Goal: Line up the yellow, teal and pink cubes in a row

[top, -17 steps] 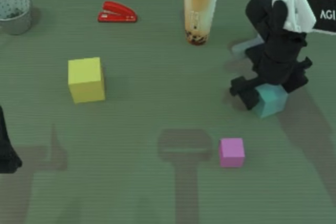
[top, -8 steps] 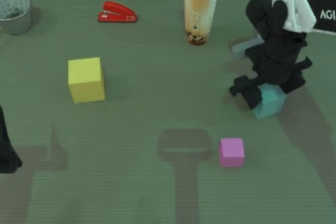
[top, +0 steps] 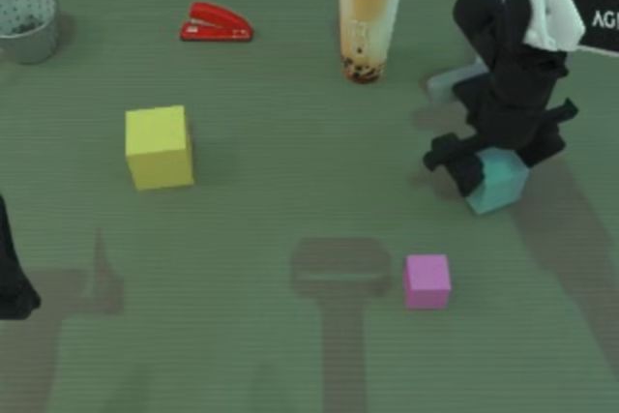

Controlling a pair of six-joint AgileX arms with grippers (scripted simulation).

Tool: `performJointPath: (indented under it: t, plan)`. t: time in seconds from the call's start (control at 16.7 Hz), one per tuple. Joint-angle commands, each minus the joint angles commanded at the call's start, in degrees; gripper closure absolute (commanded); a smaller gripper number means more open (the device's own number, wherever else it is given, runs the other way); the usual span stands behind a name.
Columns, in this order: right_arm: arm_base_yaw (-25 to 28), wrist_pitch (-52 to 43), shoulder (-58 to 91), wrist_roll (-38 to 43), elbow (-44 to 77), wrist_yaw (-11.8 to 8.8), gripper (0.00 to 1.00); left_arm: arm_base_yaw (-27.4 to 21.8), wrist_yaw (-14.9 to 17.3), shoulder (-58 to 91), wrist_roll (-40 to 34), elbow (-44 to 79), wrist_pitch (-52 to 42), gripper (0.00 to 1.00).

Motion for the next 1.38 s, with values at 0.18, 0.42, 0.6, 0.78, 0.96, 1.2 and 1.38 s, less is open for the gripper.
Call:
performJointPath:
  t: [0.18,0.42,0.6,0.78,0.96,1.2,1.38]
  plan:
    - [0.4,-5.7,-1.7,-0.2,3.8,0.0,1.0,0.0,0.0,0.0,0.0,0.0,0.0,0.0]
    - [0.5,-11.1,-3.6,-0.2,7.5,0.0,1.0,0.0,0.0,0.0,0.0,0.0,0.0,0.0]
    - [0.3,-11.0,-3.4,-0.1,7.4,-0.1,1.0,0.0,0.0,0.0,0.0,0.0,0.0,0.0]
    - [1.4,-11.1,-3.5,2.0,7.3,0.0,1.0,0.0,0.0,0.0,0.0,0.0,0.0,0.0]
    - [5.2,-11.4,-4.2,9.1,6.9,0.1,1.0,0.0,0.0,0.0,0.0,0.0,0.0,0.0]
    - [12.9,-11.9,-5.8,23.6,5.2,0.3,1.0,0.0,0.0,0.0,0.0,0.0,0.0,0.0]
    - [18.9,-12.2,-7.4,35.6,3.7,0.5,1.0,0.0,0.0,0.0,0.0,0.0,0.0,0.0]
